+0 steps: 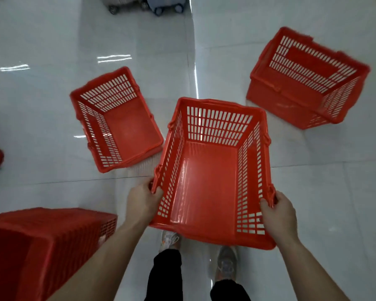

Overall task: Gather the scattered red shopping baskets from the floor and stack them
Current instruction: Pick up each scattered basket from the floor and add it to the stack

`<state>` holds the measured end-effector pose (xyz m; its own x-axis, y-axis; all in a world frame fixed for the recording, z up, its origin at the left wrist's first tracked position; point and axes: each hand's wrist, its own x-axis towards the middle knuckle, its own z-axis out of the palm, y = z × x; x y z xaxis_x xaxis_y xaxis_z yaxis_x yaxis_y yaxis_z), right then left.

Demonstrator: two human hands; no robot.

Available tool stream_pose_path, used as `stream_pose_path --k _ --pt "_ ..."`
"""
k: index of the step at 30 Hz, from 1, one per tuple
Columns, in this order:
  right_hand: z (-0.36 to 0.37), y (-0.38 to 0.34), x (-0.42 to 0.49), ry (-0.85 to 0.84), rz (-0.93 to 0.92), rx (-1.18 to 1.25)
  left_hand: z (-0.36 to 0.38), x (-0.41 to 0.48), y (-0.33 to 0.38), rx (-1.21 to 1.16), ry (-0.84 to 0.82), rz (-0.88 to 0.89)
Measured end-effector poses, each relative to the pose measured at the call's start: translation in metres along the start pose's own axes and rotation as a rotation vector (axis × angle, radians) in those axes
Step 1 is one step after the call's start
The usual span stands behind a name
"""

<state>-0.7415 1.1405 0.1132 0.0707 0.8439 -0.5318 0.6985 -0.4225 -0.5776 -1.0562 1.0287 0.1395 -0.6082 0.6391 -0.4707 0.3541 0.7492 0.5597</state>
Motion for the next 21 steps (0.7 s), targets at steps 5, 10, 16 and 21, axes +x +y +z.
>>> stream_pose_path --k 5,10,16,21 --pt "-0.064 -0.046 -0.107 -0.035 -0.032 -0.015 -0.082 -0.117 0.01 -0.009 0.117 -0.041" --pt "-0.075 -0.085 -0.208 -0.078 -0.112 -0.018 -0.161 -0.214 -0.018 -0.045 0.218 -0.072" --pt "-0.019 -0.122 -0.351 -0.136 -0.21 -0.043 -0.269 -0.316 -0.104 -0.063 0.381 -0.117" --pt "0.057 -0.14 -0.467 -0.169 -0.289 -0.02 -0.358 -0.377 -0.203 -0.145 0.464 -0.118"
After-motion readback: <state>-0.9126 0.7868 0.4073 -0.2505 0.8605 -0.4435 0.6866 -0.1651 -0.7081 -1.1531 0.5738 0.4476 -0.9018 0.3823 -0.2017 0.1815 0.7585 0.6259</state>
